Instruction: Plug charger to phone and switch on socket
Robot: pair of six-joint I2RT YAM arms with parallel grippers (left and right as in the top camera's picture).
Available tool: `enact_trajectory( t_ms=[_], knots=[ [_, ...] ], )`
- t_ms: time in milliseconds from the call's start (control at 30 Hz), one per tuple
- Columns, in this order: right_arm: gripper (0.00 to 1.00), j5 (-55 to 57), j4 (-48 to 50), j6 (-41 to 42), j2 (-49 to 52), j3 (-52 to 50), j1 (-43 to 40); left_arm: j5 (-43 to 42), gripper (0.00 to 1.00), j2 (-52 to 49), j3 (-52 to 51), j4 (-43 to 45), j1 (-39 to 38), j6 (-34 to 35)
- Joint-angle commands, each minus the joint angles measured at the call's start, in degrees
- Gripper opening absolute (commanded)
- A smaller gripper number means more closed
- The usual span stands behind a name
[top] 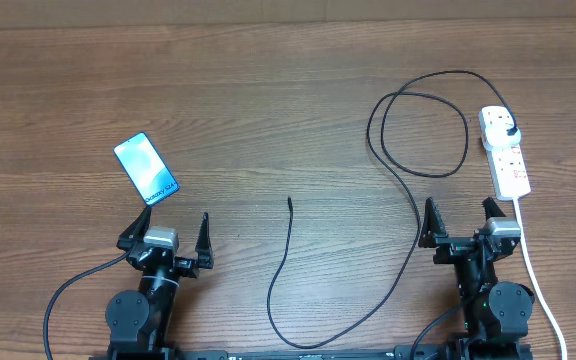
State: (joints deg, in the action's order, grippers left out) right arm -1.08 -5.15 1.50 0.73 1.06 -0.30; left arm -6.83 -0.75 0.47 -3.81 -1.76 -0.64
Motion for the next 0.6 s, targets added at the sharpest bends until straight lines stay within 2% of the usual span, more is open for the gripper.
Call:
enact_trajectory(
  t_ms=[0, 567],
  knots=[
    [1.00, 0.39, 0.31, 0.02, -0.61, -0.61, 0.33, 0.35, 0.99, 0.50, -0.20, -0.17, 0.35, -1.09],
    [1.00, 0.39, 0.31, 0.02, -0.61, -0.61, 0.33, -0.04, 0.99, 0.50, -0.20, -0.17, 0.35, -1.07]
  ],
)
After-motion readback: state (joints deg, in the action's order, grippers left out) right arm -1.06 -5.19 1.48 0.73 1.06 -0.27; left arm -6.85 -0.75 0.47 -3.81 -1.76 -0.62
